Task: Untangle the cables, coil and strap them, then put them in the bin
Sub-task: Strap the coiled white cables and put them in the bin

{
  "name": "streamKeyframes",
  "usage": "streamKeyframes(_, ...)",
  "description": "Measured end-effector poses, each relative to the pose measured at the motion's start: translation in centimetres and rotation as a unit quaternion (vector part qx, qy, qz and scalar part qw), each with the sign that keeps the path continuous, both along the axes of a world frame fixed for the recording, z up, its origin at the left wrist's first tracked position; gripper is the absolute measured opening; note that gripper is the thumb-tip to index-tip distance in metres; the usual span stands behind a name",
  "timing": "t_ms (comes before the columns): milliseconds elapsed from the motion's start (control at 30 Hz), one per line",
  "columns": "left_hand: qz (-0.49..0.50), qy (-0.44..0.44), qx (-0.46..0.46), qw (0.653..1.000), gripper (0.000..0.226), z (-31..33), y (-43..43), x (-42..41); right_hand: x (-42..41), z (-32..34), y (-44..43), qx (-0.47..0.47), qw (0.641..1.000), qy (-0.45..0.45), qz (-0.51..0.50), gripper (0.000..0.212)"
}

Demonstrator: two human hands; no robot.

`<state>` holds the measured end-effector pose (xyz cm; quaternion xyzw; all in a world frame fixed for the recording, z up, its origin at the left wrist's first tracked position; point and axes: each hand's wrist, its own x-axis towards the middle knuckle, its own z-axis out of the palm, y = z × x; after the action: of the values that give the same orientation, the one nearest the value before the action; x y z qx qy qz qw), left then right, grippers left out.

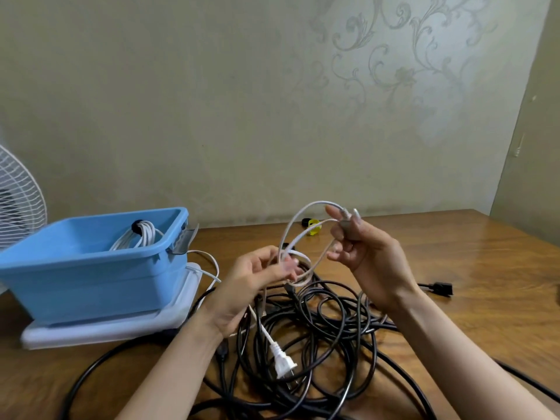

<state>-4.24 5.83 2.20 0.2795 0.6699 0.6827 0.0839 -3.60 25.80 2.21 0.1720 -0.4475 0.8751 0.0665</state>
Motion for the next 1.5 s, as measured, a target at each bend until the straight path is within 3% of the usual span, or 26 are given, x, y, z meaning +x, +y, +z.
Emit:
streamKeyframes(67, -0.055, -0.084, 0.142, 0.985, 0.023, 0.3, -0.6, -0.7, -0.2, -0.3, 0.3, 0.018, 0.999, -0.019, 0.034, 0.045)
streamKeyframes(133, -0.103, -0.144, 0.247, 0.953, 0.034, 1.0, -0.9, -1.3, -0.2, -0.4, 0.5, 0.124, 0.991, -0.019, 0.051, 0.052)
streamKeyframes(233, -0.164, -0.146, 0.203, 0.954, 0.033, 1.8, -0.4, -1.4, 0.3, -0.4, -0.3, 0.258, 0.963, -0.013, 0.075, 0.049)
streamKeyframes(367, -0.136, -0.091, 0.008, 0.987, 0.042, 2.2, 0.4, -0.7, 1.0, 0.3, -1.6, 0.208, 0.971, -0.015, 0.118, 0.036)
streamKeyframes(467, -0.111, -0.041, -0.060, 0.991, 0.044, 2.7, -0.2, -0.2, 1.3, 1.1, -2.0, 0.224, 0.967, -0.025, 0.119, 0.045)
streamKeyframes(533, -0.085, -0.035, -0.036, 0.995, 0.040, 3.3, -0.4, -0.3, 1.2, 1.3, -1.7, 0.179, 0.974, -0.036, 0.131, 0.045)
streamKeyframes(600, -0.044, -0.064, 0.034, 0.996, 0.029, 4.2, -0.8, -0.3, 1.6, 2.1, -1.4, 0.104, 0.983, -0.035, 0.146, 0.030)
streamKeyframes(700, -0.108, -0.136, 0.138, 0.975, 0.017, 5.3, -1.0, 0.3, 3.0, 4.1, -1.6, 0.058, 0.990, -0.010, 0.130, 0.021)
streamKeyframes(800, -0.216, -0.131, 0.084, 0.964, 0.018, 5.3, -0.6, 1.3, 4.3, 5.7, -2.2, 0.078, 0.997, 0.015, 0.022, 0.030)
streamKeyframes(867, -0.249, -0.111, 0.052, 0.961, 0.019, 5.0, -0.2, 2.4, 4.9, 6.4, -2.6, 0.049, 0.998, 0.025, 0.002, 0.033)
streamKeyframes(933, -0.243, -0.100, 0.087, 0.961, 0.020, 5.1, 0.0, 3.2, 5.3, 6.9, -2.6, -0.021, 0.997, 0.014, 0.075, 0.020)
streamKeyframes(1000, -0.210, -0.116, 0.189, 0.952, 0.024, 5.5, -0.3, 3.9, 6.0, 6.8, -2.7, -0.053, 0.982, 0.023, 0.182, 0.011)
streamKeyframes(1133, -0.244, -0.182, 0.327, 0.895, 0.016, 7.4, -0.9, 4.1, 7.0, 5.5, -2.7, -0.009, 0.964, 0.051, 0.263, 0.016)
streamKeyframes(1200, -0.295, -0.219, 0.335, 0.868, 0.010, 8.3, -0.9, 4.1, 7.1, 4.9, -2.6, 0.052, 0.956, 0.070, 0.280, 0.014)
streamKeyframes(1333, -0.270, -0.178, 0.242, 0.915, 0.035, 9.0, -0.8, 4.4, 7.0, 4.8, -1.4, 0.152, 0.954, 0.075, 0.246, 0.026)
streamKeyframes(1433, -0.281, -0.144, 0.156, 0.936, 0.037, 9.2, -0.7, 4.9, 7.4, 6.3, -1.2, 0.230, 0.954, 0.085, 0.171, 0.028)
streamKeyframes(1500, -0.240, -0.106, 0.112, 0.958, 0.036, 9.7, -0.5, 5.2, 7.6, 7.3, -1.7, 0.207, 0.969, 0.057, 0.119, 0.022)
